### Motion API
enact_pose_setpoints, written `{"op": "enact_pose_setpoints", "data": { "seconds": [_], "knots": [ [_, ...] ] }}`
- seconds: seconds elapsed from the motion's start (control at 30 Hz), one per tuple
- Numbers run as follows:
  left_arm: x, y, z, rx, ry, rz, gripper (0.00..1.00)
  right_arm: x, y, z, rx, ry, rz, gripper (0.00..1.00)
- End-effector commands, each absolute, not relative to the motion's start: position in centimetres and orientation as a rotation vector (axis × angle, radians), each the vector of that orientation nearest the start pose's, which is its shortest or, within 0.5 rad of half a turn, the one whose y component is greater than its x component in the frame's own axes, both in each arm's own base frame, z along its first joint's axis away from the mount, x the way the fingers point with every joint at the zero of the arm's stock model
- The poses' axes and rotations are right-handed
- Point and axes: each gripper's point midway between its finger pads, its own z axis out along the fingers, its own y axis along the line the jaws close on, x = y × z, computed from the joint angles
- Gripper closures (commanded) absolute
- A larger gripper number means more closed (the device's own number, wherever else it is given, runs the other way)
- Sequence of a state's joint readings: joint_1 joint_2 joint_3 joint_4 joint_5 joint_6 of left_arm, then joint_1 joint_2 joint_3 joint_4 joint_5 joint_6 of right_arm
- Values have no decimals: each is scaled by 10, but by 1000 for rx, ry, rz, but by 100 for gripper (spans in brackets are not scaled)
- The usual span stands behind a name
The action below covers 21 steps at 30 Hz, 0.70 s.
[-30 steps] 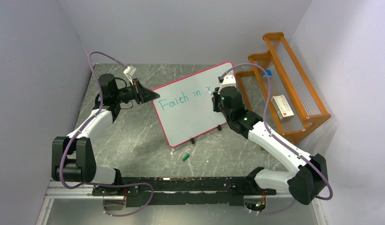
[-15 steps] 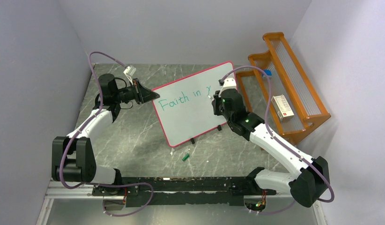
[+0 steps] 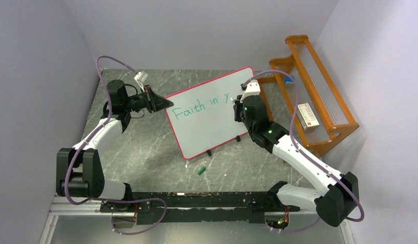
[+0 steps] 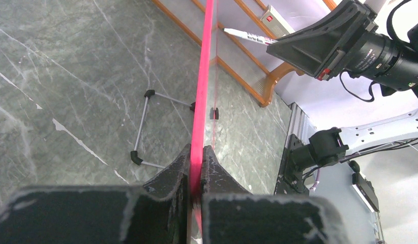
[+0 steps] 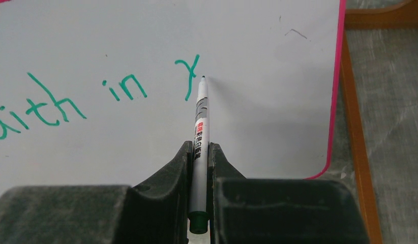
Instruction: Write a sentence on the whiteboard
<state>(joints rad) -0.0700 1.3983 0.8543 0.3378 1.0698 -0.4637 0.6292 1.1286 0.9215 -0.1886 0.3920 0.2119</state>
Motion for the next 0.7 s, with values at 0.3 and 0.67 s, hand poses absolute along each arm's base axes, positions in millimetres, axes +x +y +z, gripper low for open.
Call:
{"op": "enact_pose_setpoints", "data": {
  "seconds": [0.3, 0.67],
  "knots": [
    [328, -193, 205, 461, 1887, -1327, 95, 352, 167, 253, -119, 1850, 162, 100],
    [329, -193, 205, 461, 1889, -1325, 95, 357, 170, 252, -122, 1852, 176, 100]
  ]
}}
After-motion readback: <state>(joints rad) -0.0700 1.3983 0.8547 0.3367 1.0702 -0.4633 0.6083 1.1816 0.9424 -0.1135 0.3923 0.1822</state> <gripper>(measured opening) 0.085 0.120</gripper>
